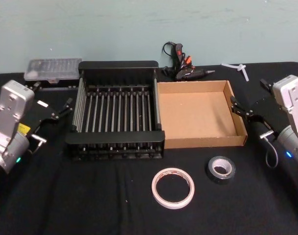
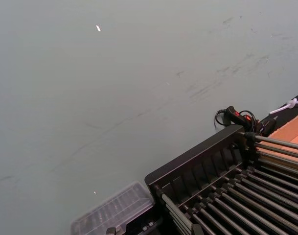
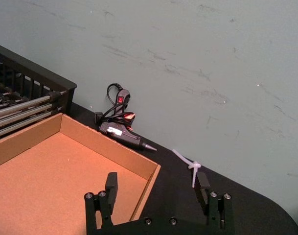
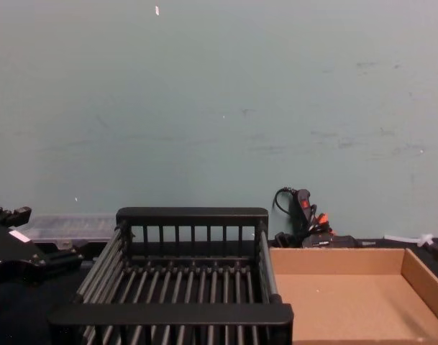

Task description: Pick up the white tape and place it into the black box , Pick up the silver tape and place it into the brown box.

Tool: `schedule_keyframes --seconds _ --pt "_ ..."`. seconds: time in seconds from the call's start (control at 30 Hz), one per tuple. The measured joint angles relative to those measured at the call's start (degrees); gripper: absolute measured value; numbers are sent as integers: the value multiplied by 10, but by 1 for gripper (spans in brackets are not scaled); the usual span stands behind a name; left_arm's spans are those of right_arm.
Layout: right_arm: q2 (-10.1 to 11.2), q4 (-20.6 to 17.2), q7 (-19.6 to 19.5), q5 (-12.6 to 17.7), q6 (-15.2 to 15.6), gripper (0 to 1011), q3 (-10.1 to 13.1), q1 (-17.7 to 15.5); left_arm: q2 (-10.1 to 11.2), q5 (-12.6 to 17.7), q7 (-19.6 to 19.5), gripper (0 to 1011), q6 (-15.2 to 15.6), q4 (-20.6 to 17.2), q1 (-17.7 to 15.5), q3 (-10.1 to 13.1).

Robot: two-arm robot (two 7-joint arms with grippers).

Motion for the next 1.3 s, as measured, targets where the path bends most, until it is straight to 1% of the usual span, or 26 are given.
schedule_keyframes --seconds 1.3 --pt "0 0 0 0 0 1000 0 0 0 0 0 1001 0 0 0 0"
